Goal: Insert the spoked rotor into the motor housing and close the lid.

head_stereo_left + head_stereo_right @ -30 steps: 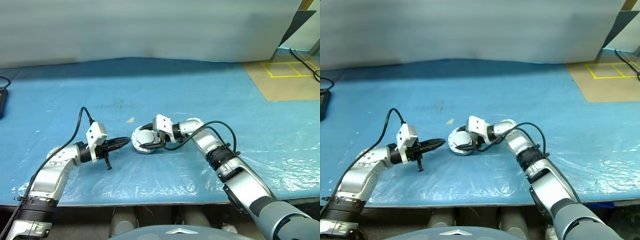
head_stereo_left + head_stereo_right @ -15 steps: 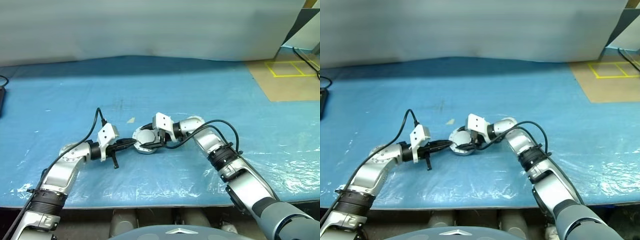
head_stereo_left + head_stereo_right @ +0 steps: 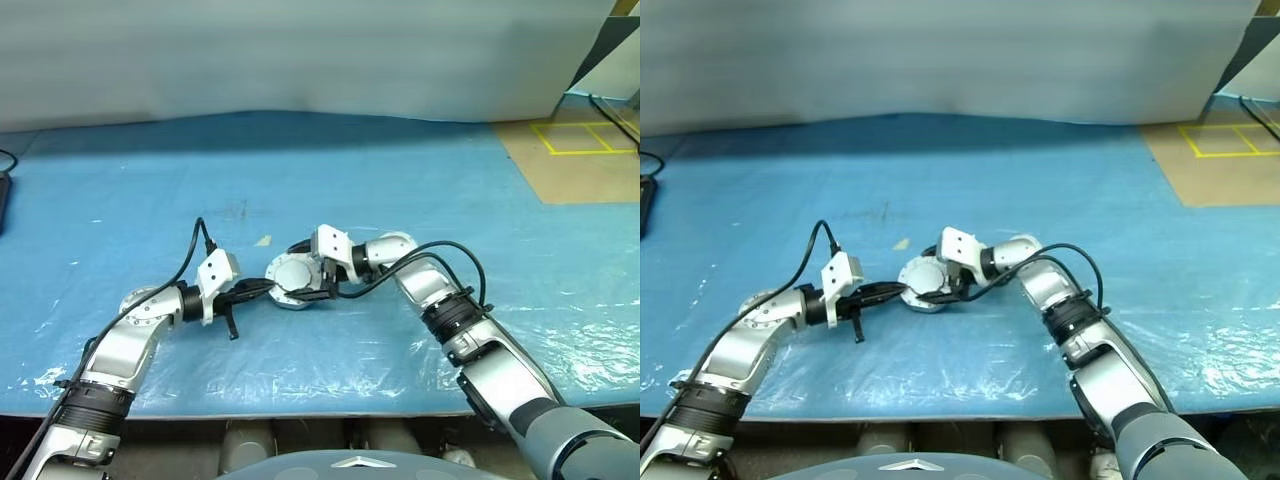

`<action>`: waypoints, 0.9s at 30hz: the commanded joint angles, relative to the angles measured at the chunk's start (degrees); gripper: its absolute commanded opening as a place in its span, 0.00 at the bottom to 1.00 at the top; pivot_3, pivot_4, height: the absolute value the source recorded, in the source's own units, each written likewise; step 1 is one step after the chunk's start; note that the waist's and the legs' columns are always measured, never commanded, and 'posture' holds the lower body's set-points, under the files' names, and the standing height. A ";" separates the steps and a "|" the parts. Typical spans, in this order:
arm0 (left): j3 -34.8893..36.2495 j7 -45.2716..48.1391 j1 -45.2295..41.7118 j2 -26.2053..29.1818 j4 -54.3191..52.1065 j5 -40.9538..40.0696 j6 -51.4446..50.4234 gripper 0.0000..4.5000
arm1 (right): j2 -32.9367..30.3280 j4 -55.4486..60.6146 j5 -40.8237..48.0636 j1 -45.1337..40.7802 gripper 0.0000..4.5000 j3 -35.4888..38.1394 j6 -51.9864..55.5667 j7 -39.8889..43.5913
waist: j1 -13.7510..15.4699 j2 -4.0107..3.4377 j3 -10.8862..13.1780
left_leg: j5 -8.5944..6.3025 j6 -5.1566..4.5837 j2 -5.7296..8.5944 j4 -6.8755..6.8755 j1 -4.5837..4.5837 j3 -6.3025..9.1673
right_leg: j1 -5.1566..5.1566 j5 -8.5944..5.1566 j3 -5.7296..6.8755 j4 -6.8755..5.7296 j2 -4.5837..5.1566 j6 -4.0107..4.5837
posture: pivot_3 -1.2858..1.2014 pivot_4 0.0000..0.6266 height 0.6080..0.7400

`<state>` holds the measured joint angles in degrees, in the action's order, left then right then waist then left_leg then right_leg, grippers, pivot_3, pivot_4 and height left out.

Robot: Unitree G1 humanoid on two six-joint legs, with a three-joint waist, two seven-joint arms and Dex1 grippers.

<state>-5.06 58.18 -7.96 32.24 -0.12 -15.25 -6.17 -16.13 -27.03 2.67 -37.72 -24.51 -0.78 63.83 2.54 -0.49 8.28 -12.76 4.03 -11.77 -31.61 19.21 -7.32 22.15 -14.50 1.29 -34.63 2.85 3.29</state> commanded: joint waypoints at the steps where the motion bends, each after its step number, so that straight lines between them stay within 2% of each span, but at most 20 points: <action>1: -1.25 0.33 0.74 0.14 -0.29 0.67 -0.32 0.00 | -1.30 -1.79 -0.42 3.49 1.00 -0.05 1.32 1.70 | 0.00 0.00 0.00 | 0.00 0.00 0.00 0.03 0.01 0.00 | 0.01 -0.01 0.00 0.00 0.00 -0.01 | 0.52 0.24 1.00; 6: -1.25 0.05 0.58 -0.02 -0.77 0.76 -0.51 0.00 | -1.54 2.86 5.10 5.27 1.00 4.63 4.62 3.96 | -0.02 0.00 0.01 | 0.01 0.00 0.01 0.08 0.13 -0.01 | 0.12 -0.03 0.00 0.03 0.00 -0.04 | 0.52 0.24 1.00; 10: -1.30 -0.32 0.52 -0.15 -1.61 0.73 -1.03 0.00 | -1.33 1.18 8.45 4.90 1.00 8.14 7.31 5.03 | -0.07 0.01 0.02 | 0.01 0.00 -0.01 0.09 0.31 0.00 | 0.28 -0.02 0.02 0.00 -0.06 -0.04 | 0.52 0.24 1.00; 22: -1.45 -0.57 -0.64 -0.51 -0.94 0.70 -0.87 0.00 | -2.08 -17.74 10.31 -2.44 1.00 15.94 10.30 7.61 | -0.19 0.05 0.06 | 0.15 -0.20 -0.01 -0.01 0.53 -0.01 | 0.52 -0.01 0.09 -0.15 -0.11 -0.01 | 0.52 0.24 1.00; 27: -1.40 -1.07 -0.39 -0.45 -2.08 0.46 -1.39 0.00 | -4.62 3.53 15.61 10.24 1.00 16.52 22.14 7.98 | 0.47 0.07 0.08 | 0.15 -0.24 -0.02 -0.02 0.64 -0.01 | 0.52 0.02 0.18 -0.14 -0.16 -0.06 | 0.52 0.24 1.00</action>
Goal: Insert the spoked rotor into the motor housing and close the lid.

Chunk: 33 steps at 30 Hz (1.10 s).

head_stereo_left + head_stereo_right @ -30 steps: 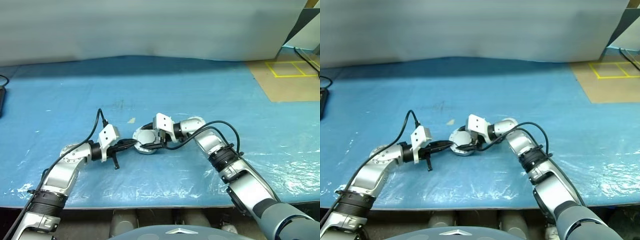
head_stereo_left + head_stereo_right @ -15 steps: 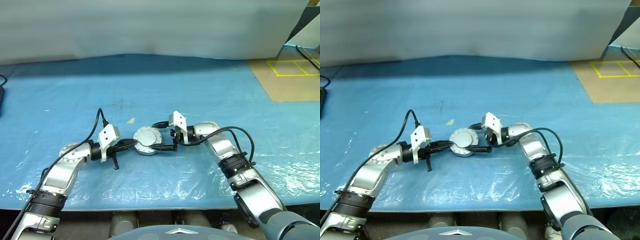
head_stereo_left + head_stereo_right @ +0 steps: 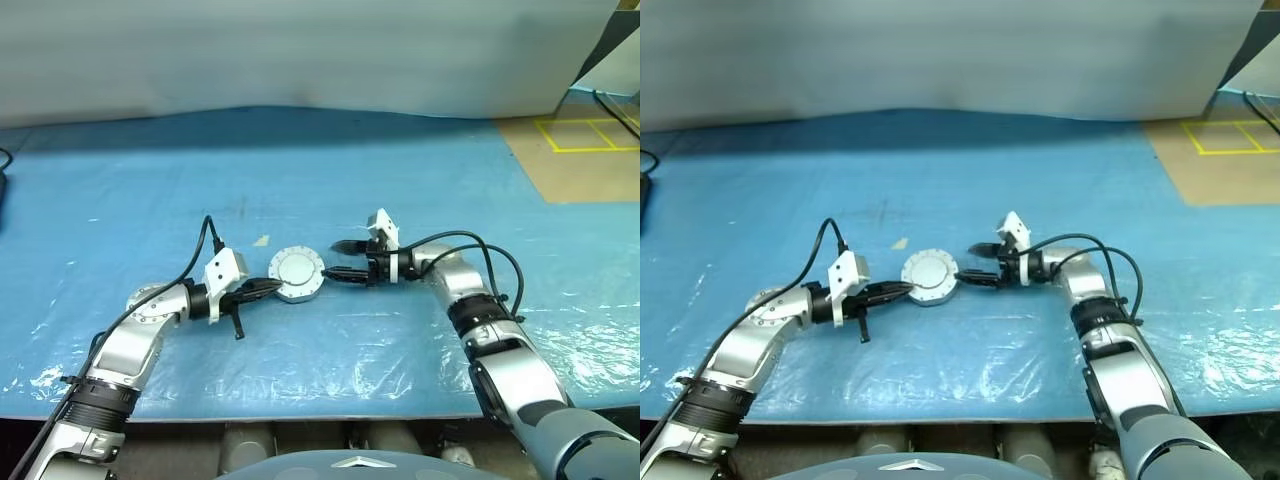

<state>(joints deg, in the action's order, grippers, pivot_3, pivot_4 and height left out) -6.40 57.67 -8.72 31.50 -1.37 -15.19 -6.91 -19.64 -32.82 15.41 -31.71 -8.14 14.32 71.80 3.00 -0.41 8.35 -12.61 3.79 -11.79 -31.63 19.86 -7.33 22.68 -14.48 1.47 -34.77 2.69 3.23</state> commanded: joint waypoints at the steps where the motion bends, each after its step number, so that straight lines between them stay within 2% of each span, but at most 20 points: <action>1: -0.05 -0.63 0.50 0.32 -0.95 0.41 -0.62 0.00 | -1.38 12.03 4.01 5.27 1.00 0.42 9.95 -0.52 | -0.06 0.00 0.00 | 0.00 -0.01 0.00 0.00 0.03 0.00 | 0.02 0.07 0.00 0.02 -0.01 -0.12 | 0.52 0.24 1.00; 8: -0.18 -1.01 0.81 0.37 -0.54 0.64 0.07 0.00 | -1.39 17.88 9.73 3.51 1.00 2.99 25.97 -5.15 | -0.50 0.01 0.02 | 0.02 0.11 0.02 -0.01 -0.09 0.00 | 0.03 -0.03 -0.02 0.01 -0.04 0.04 | 0.52 0.24 1.00; 12: -0.26 -0.78 0.41 0.07 1.84 1.07 1.62 0.00 | 0.30 19.65 13.45 -0.87 1.00 5.87 37.99 -11.96 | -0.48 0.00 0.03 | 0.05 0.11 0.03 -0.03 -0.08 0.00 | 0.04 -0.02 -0.04 0.00 -0.03 0.05 | 0.52 0.24 1.00; 16: -0.23 -0.52 0.34 0.13 3.03 1.10 2.77 0.00 | 1.87 20.94 15.80 -2.43 1.00 8.16 45.01 -17.07 | -0.34 0.00 0.02 | 0.08 0.11 0.03 -0.02 -0.07 0.01 | 0.03 0.01 -0.04 -0.01 -0.06 0.01 | 0.52 0.24 1.00; 25: -0.22 -0.86 1.50 0.33 2.07 1.07 3.37 0.00 | 3.37 26.71 19.85 -1.51 1.00 9.45 52.05 -22.53 | -0.16 0.00 0.03 | -0.03 0.31 0.03 0.00 -0.02 0.02 | 0.05 0.12 -0.01 -0.04 -0.08 -0.18 | 0.52 0.24 1.00; 33: -0.49 -0.97 1.27 0.28 2.50 1.24 3.75 0.00 | 3.10 25.02 20.03 0.17 1.00 9.71 52.82 -25.05 | -0.19 0.00 0.03 | -0.01 0.34 0.04 0.00 -0.05 0.02 | 0.04 0.12 -0.03 -0.04 -0.08 -0.18 | 0.52 0.24 1.00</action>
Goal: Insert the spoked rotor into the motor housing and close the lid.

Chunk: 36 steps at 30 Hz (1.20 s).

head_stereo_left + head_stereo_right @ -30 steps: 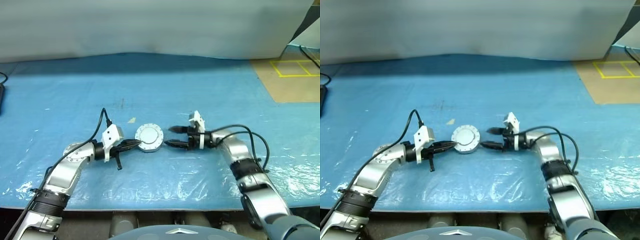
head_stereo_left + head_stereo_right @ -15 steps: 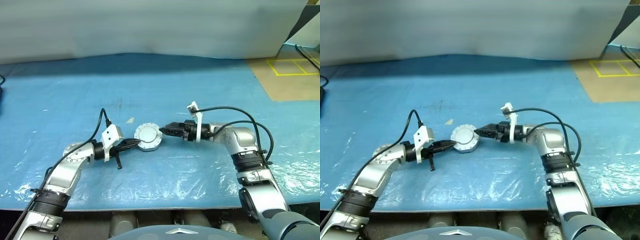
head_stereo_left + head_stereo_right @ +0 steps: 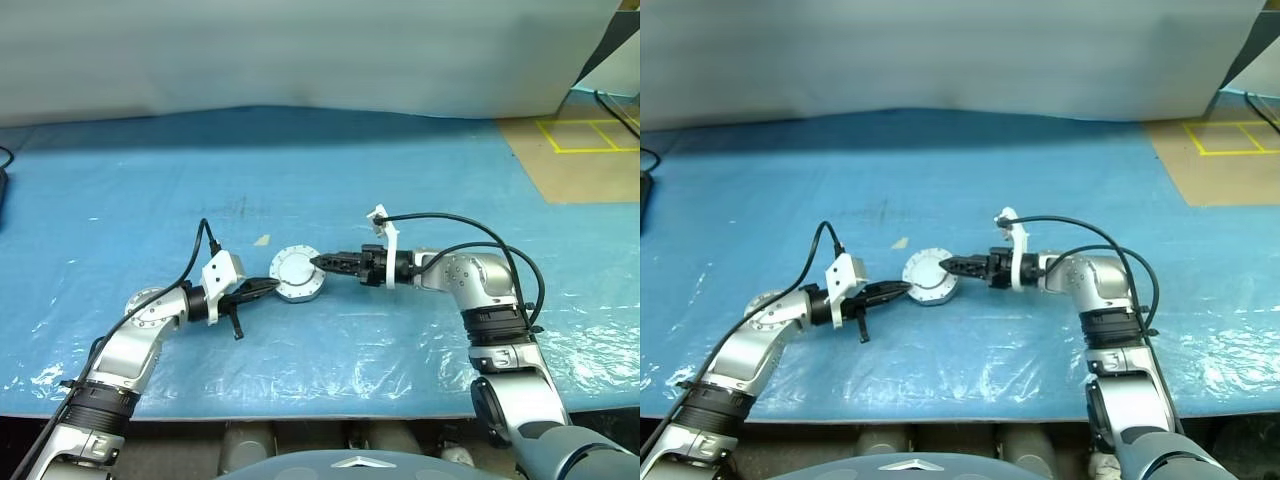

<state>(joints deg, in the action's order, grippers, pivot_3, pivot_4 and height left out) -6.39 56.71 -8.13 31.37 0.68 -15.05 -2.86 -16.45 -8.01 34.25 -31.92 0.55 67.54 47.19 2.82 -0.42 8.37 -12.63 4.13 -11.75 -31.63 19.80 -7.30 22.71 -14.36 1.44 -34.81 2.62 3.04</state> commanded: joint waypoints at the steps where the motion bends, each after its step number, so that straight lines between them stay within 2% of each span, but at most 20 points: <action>1: -0.51 0.01 0.64 0.40 0.55 1.14 -0.23 0.00 | 0.00 -0.36 1.10 0.55 1.00 1.12 -0.60 -0.64 | -0.02 0.00 0.00 | 0.00 0.00 0.00 0.00 0.00 0.00 | 0.00 0.00 0.00 0.00 0.00 0.00 | 0.52 0.24 1.00; 16: -0.57 1.16 0.32 0.20 6.19 1.68 4.41 0.00 | 2.66 -6.97 1.45 -0.02 1.00 2.81 -0.92 -1.99 | 0.00 0.00 0.00 | 0.01 0.02 0.00 -0.05 -0.14 0.00 | -0.14 0.00 0.00 -0.07 0.00 0.00 | 0.52 0.24 1.00; 19: -0.53 1.25 0.47 0.23 6.70 1.69 5.07 0.00 | 2.57 -8.52 1.04 -0.27 0.86 2.73 -1.76 -1.92 | 0.00 0.00 0.00 | 0.02 0.03 0.00 -0.05 -0.23 0.00 | -0.24 -0.03 0.00 -0.06 0.01 0.05 | 0.52 0.24 1.00; 21: -0.55 1.19 0.53 0.23 6.82 1.68 5.25 0.00 | 2.42 -8.84 0.91 -0.23 0.71 2.41 -2.17 -1.66 | 0.03 0.00 0.00 | 0.03 0.04 0.00 -0.06 -0.26 0.00 | -0.27 -0.12 0.00 -0.06 0.01 0.21 | 0.52 0.24 1.00; 27: -0.51 0.97 0.73 0.40 5.60 1.38 4.51 0.00 | 2.81 -8.94 0.68 0.12 0.71 1.32 -2.85 -1.35 | 0.16 0.00 0.00 | 0.03 0.04 0.00 -0.06 -0.25 0.00 | -0.27 -0.12 0.00 -0.06 0.02 0.21 | 0.52 0.24 1.00; 29: -0.52 0.84 0.77 0.42 5.04 1.33 4.08 0.00 | 2.99 -9.13 0.81 0.17 0.64 1.16 -3.05 -1.13 | 0.17 0.00 0.00 | 0.03 0.04 0.00 -0.06 -0.25 0.00 | -0.27 -0.12 0.00 -0.06 0.02 0.21 | 0.52 0.24 1.00; 30: -0.52 0.78 0.78 0.42 4.84 1.33 3.91 0.00 | 3.08 -9.21 0.88 0.18 0.59 1.13 -3.09 -1.04 | 0.16 0.00 0.00 | 0.03 0.04 -0.01 -0.06 -0.25 0.00 | -0.27 -0.12 0.00 -0.06 0.02 0.21 | 0.52 0.24 1.00; 34: -0.44 0.53 0.80 0.45 4.23 1.33 3.24 0.00 | 3.50 -9.52 0.78 0.29 0.29 0.72 -3.47 -0.69 | 0.11 -0.01 -0.01 | 0.03 0.04 -0.01 -0.06 -0.26 0.00 | -0.28 -0.12 0.00 -0.06 0.02 0.21 | 0.52 0.24 1.00; 36: -0.40 0.40 0.83 0.43 4.10 1.39 3.10 0.00 | 3.50 -9.74 0.79 0.33 0.25 0.55 -3.78 -0.48 | 0.11 -0.01 -0.01 | 0.03 0.04 -0.02 -0.06 -0.30 0.00 | -0.32 -0.12 0.00 -0.06 0.02 0.21 | 0.52 0.24 1.00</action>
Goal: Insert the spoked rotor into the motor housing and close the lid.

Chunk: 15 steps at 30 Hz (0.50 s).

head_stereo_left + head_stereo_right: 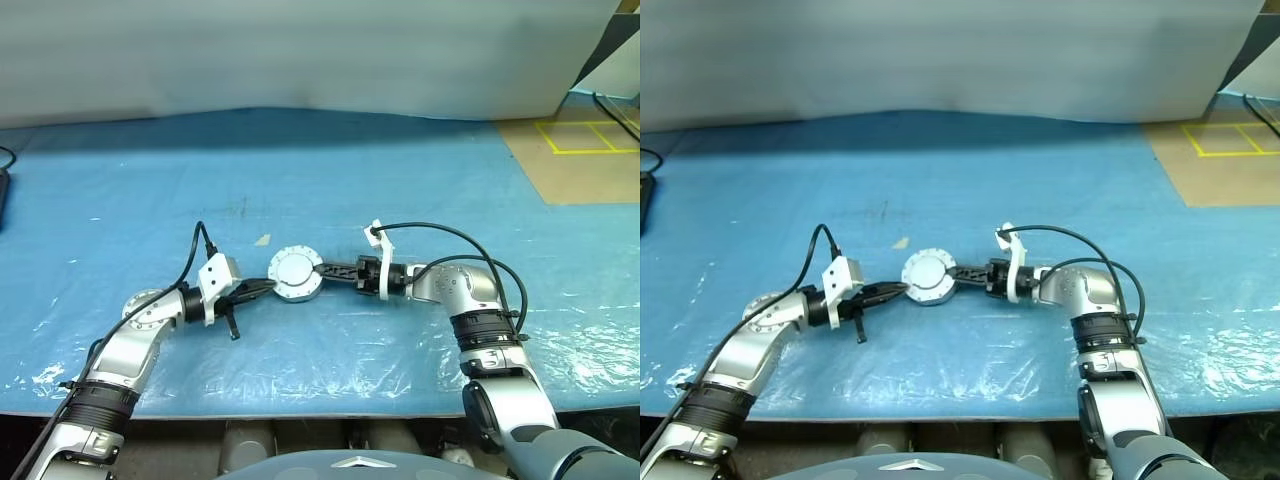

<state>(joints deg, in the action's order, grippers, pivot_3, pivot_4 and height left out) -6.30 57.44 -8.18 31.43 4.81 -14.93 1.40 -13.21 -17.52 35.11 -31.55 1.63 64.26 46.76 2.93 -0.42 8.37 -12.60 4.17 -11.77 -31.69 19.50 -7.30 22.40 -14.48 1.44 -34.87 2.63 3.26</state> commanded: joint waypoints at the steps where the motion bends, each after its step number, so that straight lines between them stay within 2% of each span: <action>1: -0.44 -0.32 0.95 0.41 -0.08 1.22 -1.22 0.00 | 0.32 -0.33 -0.01 0.00 0.25 -0.55 -0.67 0.13 | -0.01 0.00 0.00 | 0.00 0.00 0.00 0.00 0.00 0.00 | 0.00 0.00 0.00 0.00 0.00 0.00 | 0.52 0.24 1.00; 8: 0.14 -1.55 0.87 0.23 -0.17 1.23 -2.10 0.00 | 0.27 -2.46 -0.17 -0.31 0.25 0.20 -1.67 0.22 | -0.04 0.00 0.00 | 0.01 0.01 0.00 0.00 -0.03 0.00 | -0.01 0.00 0.00 0.00 0.00 0.01 | 0.52 0.24 1.00; 15: 4.80 -5.81 -1.56 -2.01 -1.62 -6.10 -14.62 0.00 | 1.09 -4.62 1.71 -1.21 0.25 4.34 -1.11 -1.65 | -0.08 0.00 0.00 | 0.05 0.07 0.00 -0.01 -0.09 0.00 | -0.05 0.02 -0.01 -0.03 0.01 0.07 | 0.52 0.24 1.00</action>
<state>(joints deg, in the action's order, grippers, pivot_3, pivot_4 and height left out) -2.77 53.00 -9.51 29.39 3.96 -20.07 -10.31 -12.05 -21.97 36.56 -31.79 4.32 63.26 46.30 2.85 -0.42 8.37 -12.54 4.25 -11.77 -31.70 19.41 -7.30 22.35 -14.46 1.44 -34.89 2.64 3.33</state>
